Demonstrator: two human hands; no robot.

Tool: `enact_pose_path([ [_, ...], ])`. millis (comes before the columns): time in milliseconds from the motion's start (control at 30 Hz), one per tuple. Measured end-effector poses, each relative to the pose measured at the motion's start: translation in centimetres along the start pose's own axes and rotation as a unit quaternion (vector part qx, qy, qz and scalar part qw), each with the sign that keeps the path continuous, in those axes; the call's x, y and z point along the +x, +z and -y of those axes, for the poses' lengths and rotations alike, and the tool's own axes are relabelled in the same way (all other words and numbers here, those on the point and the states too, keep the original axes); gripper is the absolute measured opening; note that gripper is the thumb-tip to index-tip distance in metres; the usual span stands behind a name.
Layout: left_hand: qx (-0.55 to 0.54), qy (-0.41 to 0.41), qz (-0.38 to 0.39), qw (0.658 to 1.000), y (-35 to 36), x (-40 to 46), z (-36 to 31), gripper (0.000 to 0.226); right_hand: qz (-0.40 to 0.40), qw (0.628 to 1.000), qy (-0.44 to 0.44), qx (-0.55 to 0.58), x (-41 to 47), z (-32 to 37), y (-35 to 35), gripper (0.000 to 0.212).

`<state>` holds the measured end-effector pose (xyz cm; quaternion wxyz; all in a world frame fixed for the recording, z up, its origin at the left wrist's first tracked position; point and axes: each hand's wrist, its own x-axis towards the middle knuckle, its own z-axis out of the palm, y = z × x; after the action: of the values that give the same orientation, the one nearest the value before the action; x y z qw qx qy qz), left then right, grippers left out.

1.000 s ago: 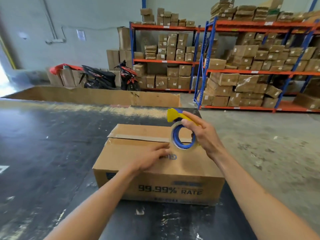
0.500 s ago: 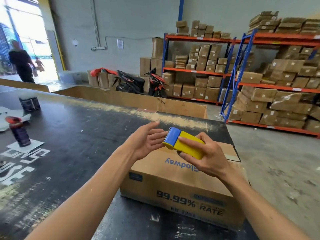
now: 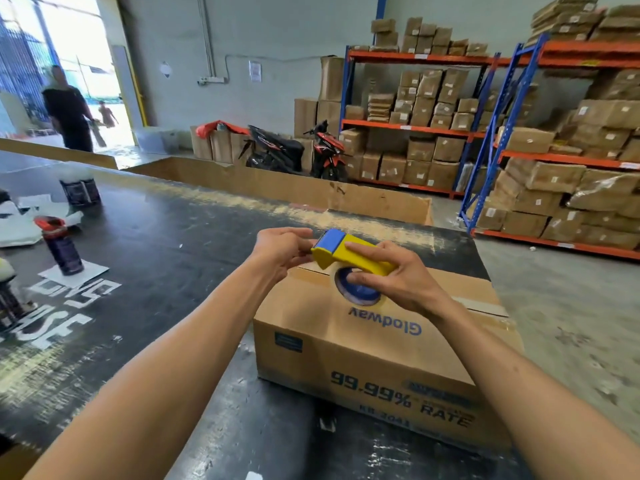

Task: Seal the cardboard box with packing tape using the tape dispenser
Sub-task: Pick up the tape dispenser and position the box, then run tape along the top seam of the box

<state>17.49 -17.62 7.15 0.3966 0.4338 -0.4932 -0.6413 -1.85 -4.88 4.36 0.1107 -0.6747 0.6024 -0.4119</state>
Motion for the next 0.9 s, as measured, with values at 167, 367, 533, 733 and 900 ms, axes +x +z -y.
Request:
enact_pose_path([
  [167, -0.036, -0.005, -0.030, 0.999, -4.8, 4.3, -1.2, 0.029, -0.004, 0.999, 0.046, 0.011, 1.9, -1.3, -1.1, 0.051],
  [367, 0.000, 0.007, -0.055, 0.998, -7.0, 7.8, 4.1, 0.033, 0.058, 0.992, 0.047, -0.106, 4.6, -2.2, 0.2, 0.044],
  [533, -0.008, 0.004, -0.073, 0.997, -7.5, 9.6, 5.6, 0.033, 0.103, 0.979, 0.050, -0.167, 6.8, -2.1, 0.5, 0.040],
  [733, -0.017, -0.029, -0.072, 0.997, -7.2, 11.3, 7.6, 0.032, 0.155, 0.959, 0.035, -0.233, 8.9, -2.7, 0.6, 0.040],
  [900, -0.059, -0.077, -0.061, 0.993, -7.5, 12.4, 8.7, 0.031, 0.197, 0.947, 0.018, -0.255, 9.7, -3.1, 1.0, 0.037],
])
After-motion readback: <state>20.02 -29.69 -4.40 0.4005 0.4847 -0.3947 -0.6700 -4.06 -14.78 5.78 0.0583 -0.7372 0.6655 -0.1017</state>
